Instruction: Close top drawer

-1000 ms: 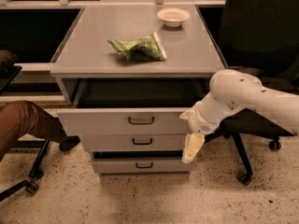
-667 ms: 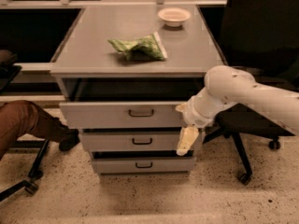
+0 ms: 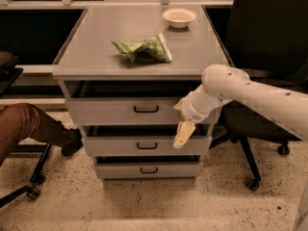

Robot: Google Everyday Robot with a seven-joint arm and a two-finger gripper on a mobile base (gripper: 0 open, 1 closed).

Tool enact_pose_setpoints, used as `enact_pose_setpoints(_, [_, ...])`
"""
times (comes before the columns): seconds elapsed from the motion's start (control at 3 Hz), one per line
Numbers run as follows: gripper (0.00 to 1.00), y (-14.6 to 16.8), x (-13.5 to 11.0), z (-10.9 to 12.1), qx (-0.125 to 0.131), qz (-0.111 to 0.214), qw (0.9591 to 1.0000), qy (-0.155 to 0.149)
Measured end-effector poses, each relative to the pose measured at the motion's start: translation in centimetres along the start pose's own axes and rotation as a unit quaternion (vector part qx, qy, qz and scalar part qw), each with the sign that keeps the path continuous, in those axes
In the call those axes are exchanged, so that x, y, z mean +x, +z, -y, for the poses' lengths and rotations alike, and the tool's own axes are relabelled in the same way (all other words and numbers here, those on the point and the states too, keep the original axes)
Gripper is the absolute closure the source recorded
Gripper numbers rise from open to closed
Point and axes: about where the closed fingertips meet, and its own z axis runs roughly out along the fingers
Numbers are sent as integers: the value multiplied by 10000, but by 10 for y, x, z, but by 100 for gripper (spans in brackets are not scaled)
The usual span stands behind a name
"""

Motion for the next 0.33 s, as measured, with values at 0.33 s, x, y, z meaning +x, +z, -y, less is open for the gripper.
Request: enact_pose_setpoints(0.33, [0,0,0,0,0,0,10000,0])
